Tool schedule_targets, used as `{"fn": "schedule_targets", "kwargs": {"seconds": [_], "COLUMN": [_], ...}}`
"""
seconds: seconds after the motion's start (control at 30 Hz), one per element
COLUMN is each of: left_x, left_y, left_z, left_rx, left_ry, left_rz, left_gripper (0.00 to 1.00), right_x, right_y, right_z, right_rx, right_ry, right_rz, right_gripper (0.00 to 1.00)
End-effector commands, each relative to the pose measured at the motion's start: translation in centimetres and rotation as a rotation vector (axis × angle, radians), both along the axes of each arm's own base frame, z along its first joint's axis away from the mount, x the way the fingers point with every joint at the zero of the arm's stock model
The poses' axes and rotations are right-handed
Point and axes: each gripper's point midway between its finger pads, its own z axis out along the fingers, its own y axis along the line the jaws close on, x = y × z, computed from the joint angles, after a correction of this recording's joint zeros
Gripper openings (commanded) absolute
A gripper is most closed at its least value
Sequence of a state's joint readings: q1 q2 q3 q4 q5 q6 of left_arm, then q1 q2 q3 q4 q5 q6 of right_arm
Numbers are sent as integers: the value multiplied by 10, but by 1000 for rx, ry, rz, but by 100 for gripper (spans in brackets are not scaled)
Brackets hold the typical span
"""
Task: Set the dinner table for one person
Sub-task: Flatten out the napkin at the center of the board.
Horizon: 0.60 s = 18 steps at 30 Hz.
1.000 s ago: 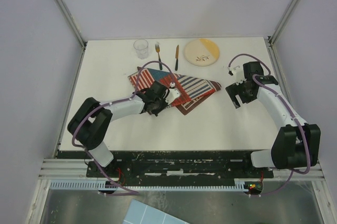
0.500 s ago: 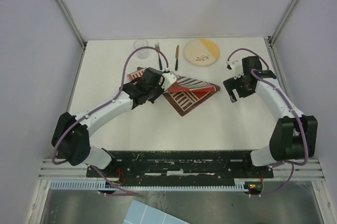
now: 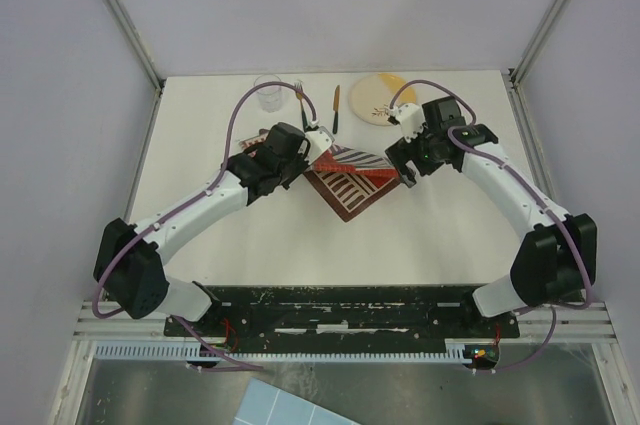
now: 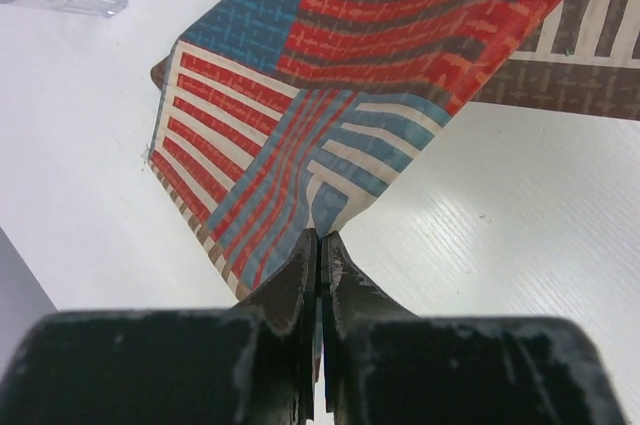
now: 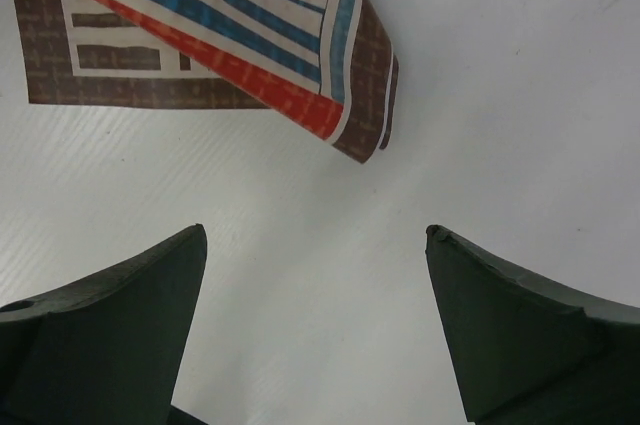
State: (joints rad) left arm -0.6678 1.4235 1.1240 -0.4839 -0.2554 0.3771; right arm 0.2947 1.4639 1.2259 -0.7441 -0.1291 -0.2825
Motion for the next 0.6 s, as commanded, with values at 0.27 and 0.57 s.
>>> {"fn": "schedule_targets", "kwargs": {"seconds": [0.27, 0.57], "left_x": [24, 28], "left_y": [4, 3], "left_z": [68, 81], "left_rx": [-28, -31], "left_ry": [-188, -208], "left_rz": [43, 48], "left_gripper": [3, 3], "right_x": [56, 69], "right_y": [24, 54], "right_z": [-26, -39], "right_rx": [-49, 15], "right_ry": [-33, 7], "right_rz": [71, 107], "right_gripper": [99, 99]}}
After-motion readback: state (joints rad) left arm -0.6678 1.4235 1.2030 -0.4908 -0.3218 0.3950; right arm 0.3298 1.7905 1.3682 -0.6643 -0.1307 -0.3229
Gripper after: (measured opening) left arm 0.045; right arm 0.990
